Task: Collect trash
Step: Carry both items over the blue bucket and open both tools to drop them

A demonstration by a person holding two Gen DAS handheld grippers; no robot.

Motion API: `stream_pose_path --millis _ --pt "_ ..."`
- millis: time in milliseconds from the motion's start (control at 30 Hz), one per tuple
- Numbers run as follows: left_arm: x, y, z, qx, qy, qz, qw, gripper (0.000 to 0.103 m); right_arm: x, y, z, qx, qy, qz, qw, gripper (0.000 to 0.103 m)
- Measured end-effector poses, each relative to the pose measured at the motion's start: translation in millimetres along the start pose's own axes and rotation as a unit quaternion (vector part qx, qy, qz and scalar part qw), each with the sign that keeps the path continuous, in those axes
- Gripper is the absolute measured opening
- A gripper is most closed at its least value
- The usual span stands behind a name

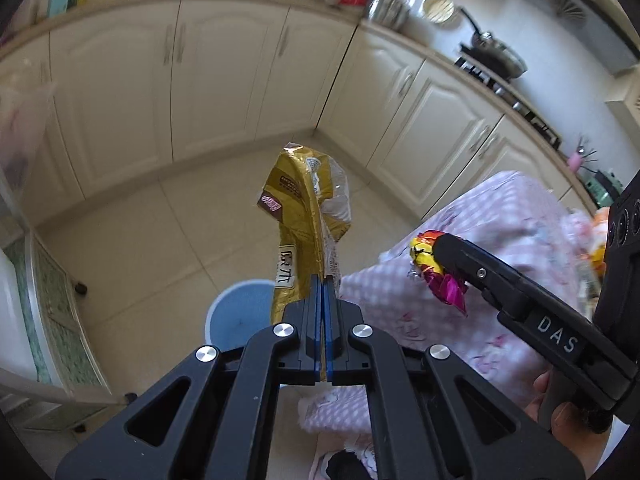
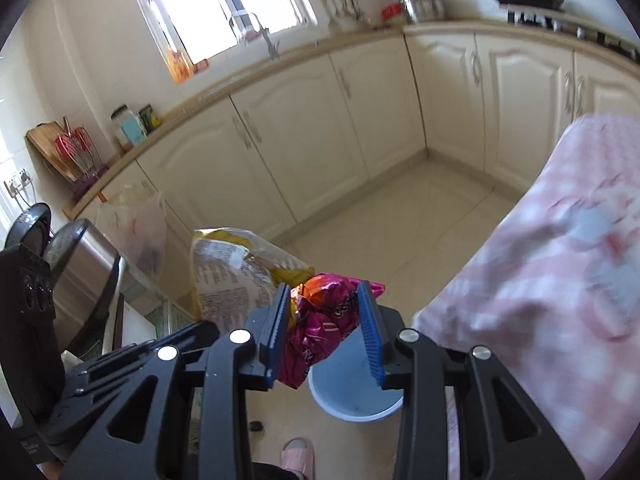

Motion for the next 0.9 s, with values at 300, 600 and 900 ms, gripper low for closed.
stream_pose_path --millis 300,600,900 --pt "78 -33 -1 -0.028 -0.047 -0.023 0.9982 0.045 86 13 18 0.006 -0.035 0.011 0.999 0.034" --pt "77 -50 2 -0.039 -0.037 -0.042 0.9977 0.049 111 14 27 0.001 -0.053 0.015 0.999 0.034" --pt "43 -55 -13 -0.052 0.001 -0.053 0.9972 0.052 99 -2 7 -0.004 -0.017 -0.006 1.0 0.045"
Point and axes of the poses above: each gripper's, at about its wrist camera, not at the fingertips, and x roughly the way its jaws point, y to its right, z to its underside, the point moved 2 cm from there along x, roughly the way its jaws point, and after that the axes turned 1 degree about y, right-handed, at the moved point
